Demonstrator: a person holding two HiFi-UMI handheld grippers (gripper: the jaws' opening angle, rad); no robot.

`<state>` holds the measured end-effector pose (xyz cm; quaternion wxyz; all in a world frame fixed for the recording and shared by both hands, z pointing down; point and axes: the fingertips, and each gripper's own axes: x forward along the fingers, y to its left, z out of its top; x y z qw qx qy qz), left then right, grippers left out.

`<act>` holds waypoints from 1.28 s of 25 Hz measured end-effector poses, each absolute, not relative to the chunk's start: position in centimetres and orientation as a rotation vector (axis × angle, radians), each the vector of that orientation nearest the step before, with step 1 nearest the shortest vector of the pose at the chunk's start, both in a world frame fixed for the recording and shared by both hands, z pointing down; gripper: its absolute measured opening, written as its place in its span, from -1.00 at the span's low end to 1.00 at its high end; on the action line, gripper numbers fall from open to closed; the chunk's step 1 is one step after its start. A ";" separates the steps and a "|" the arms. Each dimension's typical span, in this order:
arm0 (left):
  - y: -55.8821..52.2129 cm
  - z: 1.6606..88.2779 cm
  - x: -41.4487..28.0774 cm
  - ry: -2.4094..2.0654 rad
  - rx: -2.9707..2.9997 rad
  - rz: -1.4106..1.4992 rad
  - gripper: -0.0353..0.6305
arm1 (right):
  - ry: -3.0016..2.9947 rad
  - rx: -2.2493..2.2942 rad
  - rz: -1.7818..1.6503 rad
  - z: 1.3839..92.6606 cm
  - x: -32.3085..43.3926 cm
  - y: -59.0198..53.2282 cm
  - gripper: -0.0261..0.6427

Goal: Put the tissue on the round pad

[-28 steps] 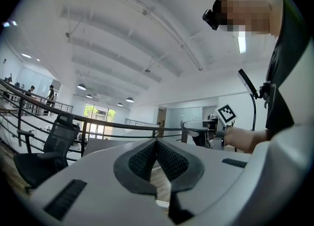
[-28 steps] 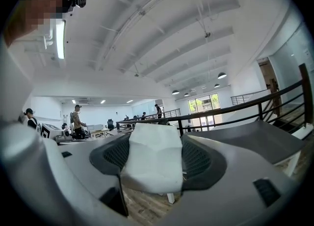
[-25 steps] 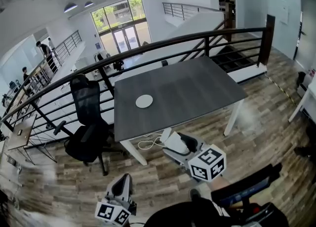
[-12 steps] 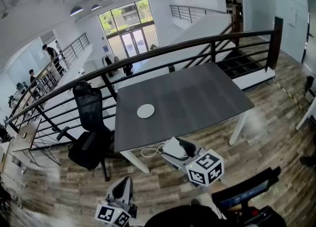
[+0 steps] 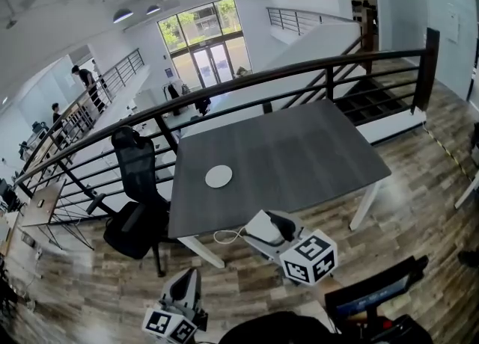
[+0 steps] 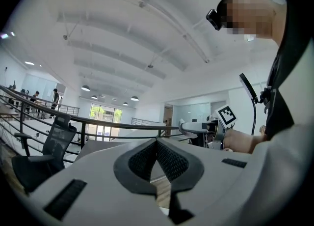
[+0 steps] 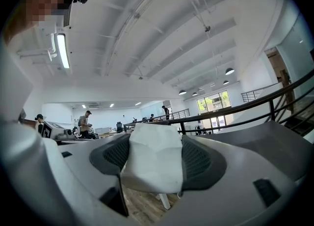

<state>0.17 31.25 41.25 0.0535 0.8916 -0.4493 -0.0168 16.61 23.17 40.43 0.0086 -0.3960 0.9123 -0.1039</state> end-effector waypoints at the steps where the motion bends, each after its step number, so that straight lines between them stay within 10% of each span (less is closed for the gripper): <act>1: 31.0 41.3 0.8 -1.362 2.708 -0.060 -0.88 | 2.857 -1.229 -0.323 40.6 17.1 22.9 0.07; 32: 17.1 41.6 -3.9 -1.224 2.781 -0.024 -0.88 | 2.841 -1.357 -0.343 41.3 12.9 9.8 0.07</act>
